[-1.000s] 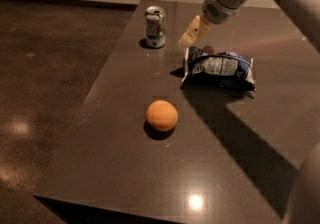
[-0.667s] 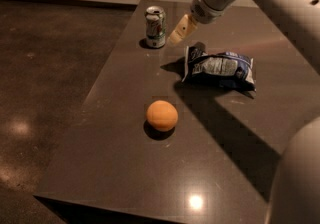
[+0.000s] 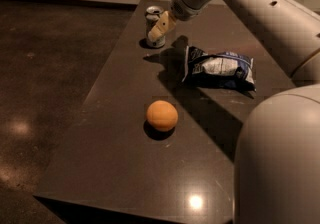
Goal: Pick 7up can
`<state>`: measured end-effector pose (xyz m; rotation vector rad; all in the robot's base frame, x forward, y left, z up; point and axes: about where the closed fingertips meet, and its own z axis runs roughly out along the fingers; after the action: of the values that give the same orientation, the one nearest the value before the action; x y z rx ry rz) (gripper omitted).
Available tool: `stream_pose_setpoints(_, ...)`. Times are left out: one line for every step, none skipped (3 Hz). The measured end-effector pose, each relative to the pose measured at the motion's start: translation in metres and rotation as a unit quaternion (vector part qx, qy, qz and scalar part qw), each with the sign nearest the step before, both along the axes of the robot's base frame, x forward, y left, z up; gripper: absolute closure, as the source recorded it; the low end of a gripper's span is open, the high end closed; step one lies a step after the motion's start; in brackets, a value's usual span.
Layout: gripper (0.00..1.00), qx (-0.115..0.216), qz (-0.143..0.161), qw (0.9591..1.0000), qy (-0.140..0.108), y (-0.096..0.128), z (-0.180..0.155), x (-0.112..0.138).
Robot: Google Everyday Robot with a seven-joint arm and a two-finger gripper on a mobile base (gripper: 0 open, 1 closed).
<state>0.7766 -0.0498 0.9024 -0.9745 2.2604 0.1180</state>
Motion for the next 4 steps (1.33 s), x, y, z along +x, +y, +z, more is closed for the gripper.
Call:
stream_pose_setpoints(0.0,0.02,0.014,0.9997,-0.001,0.03,0.0,0.013)
stream_pose_setpoints(0.0,0.029,0.023,0.9993,0.0,0.044,0.0,0.018)
stream_pose_setpoints(0.14,0.036,0.033,0.9988,0.006,0.055,0.0,0.018)
stream_pose_setpoints(0.46,0.041,0.044,0.9981,0.015,0.059,0.003,0.016)
